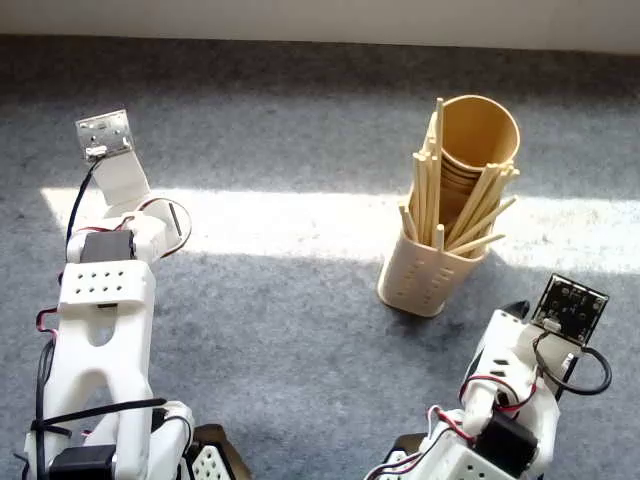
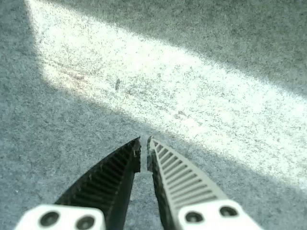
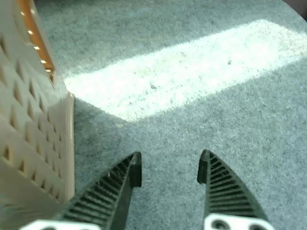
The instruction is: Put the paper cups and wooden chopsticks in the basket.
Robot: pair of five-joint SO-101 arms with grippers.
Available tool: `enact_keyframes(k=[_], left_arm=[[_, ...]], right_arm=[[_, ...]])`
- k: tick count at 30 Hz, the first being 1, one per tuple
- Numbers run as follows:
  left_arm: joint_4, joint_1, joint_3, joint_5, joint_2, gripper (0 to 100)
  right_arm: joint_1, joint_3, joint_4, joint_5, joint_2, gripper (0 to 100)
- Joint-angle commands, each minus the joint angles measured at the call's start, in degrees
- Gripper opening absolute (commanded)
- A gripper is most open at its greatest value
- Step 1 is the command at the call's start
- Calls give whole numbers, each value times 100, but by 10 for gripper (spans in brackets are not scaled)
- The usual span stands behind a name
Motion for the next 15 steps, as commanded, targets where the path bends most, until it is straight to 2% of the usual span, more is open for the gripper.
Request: enact_keyframes(k=[1,4,6,11,15], left_arm=[[35,400,13,659,-127,50],[-88,637,479,809,-127,50],[-571,716,1068,809,-163,46],[-3288,268,2457,774,-277,46],[-4070,233,3099,774,-760,46]], right_arm=[[-523,-945,242,-457,22,198],[-831,-954,215,-492,470,198],[-1068,-936,136,-519,884,198],[-1455,-338,-356,-519,1288,198],[-1710,382,-716,-519,892,198]])
